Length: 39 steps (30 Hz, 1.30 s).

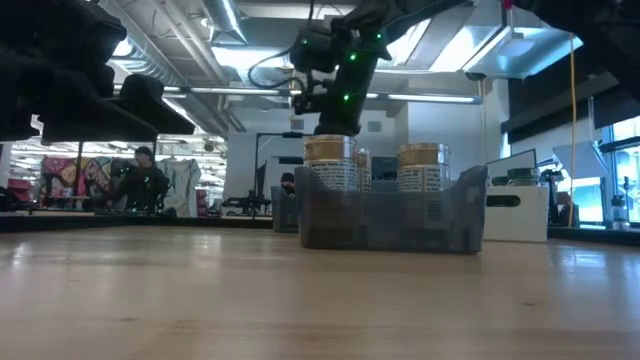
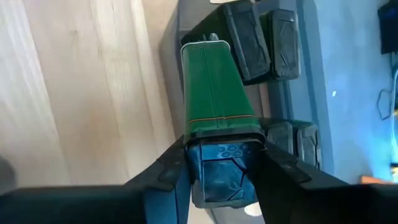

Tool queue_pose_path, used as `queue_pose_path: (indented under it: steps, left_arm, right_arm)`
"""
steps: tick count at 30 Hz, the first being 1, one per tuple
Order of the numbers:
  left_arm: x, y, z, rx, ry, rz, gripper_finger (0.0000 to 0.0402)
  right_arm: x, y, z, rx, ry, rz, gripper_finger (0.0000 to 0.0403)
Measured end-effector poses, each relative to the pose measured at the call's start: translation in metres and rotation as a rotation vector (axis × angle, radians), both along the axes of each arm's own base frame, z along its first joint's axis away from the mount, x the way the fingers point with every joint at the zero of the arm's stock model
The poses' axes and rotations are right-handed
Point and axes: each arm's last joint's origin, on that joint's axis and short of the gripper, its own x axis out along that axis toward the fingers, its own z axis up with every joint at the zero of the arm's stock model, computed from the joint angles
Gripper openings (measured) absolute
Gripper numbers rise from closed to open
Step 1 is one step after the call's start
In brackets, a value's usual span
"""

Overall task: Sort spices by type
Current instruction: Put the black seasoning can into the top black bin

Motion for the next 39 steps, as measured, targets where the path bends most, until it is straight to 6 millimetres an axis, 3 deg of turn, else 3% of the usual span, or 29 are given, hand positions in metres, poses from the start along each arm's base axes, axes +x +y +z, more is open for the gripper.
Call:
queue_pose_path:
  steps: [26, 39]
  left_arm:
    - [0.000, 0.000, 0.000, 0.004, 0.002, -0.002, 0.0343]
    - [0.000, 0.000, 0.000, 0.003, 0.002, -0.002, 0.0343]
  right_arm:
    - [0.017, -0.013, -0.034, -0.005, -0.003, 0.044, 0.0136]
    - [0.021, -0.013, -0.032, 0.019, -0.065, 0.054, 0.0193]
